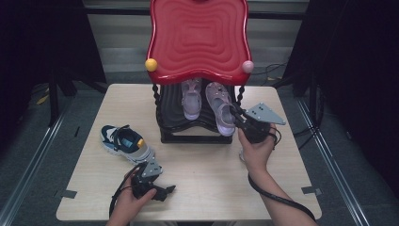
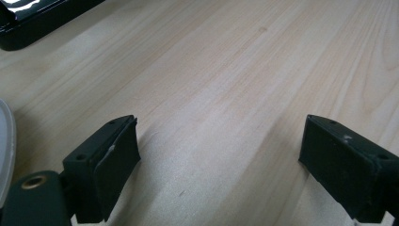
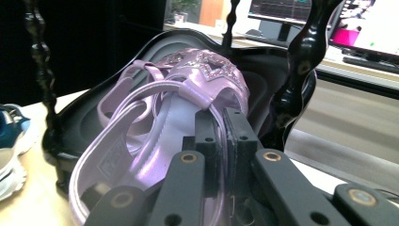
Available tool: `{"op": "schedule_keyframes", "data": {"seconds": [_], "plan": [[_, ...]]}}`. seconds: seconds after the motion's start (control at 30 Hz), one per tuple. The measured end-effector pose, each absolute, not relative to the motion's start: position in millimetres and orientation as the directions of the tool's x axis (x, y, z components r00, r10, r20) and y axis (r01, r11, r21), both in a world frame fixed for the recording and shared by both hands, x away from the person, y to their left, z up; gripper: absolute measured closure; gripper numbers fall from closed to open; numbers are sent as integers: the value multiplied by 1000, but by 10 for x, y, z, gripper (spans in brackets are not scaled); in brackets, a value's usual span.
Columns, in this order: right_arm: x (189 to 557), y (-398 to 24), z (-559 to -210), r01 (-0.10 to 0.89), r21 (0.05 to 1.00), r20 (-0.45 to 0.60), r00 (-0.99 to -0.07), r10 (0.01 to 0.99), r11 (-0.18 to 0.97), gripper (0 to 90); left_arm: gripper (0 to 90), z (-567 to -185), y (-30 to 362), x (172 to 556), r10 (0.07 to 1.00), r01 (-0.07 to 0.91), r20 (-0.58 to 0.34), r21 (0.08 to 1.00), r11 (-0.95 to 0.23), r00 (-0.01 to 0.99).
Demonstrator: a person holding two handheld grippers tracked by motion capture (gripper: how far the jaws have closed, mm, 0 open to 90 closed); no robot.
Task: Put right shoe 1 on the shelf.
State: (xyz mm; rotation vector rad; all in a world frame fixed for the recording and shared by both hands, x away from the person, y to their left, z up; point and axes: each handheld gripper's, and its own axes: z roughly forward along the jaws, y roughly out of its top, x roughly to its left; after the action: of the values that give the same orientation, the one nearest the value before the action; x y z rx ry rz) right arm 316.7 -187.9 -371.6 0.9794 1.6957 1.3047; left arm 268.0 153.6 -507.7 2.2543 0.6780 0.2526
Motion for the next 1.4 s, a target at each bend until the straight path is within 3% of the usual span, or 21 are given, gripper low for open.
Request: {"op": "schedule_keyframes", "data": {"seconds": [1.4], "plan": [[3632,-1482,-3923,118,980,-132,-200,971,158,850,115,-5077,1536,2680,543,393,-27,718,-574,840]]}}
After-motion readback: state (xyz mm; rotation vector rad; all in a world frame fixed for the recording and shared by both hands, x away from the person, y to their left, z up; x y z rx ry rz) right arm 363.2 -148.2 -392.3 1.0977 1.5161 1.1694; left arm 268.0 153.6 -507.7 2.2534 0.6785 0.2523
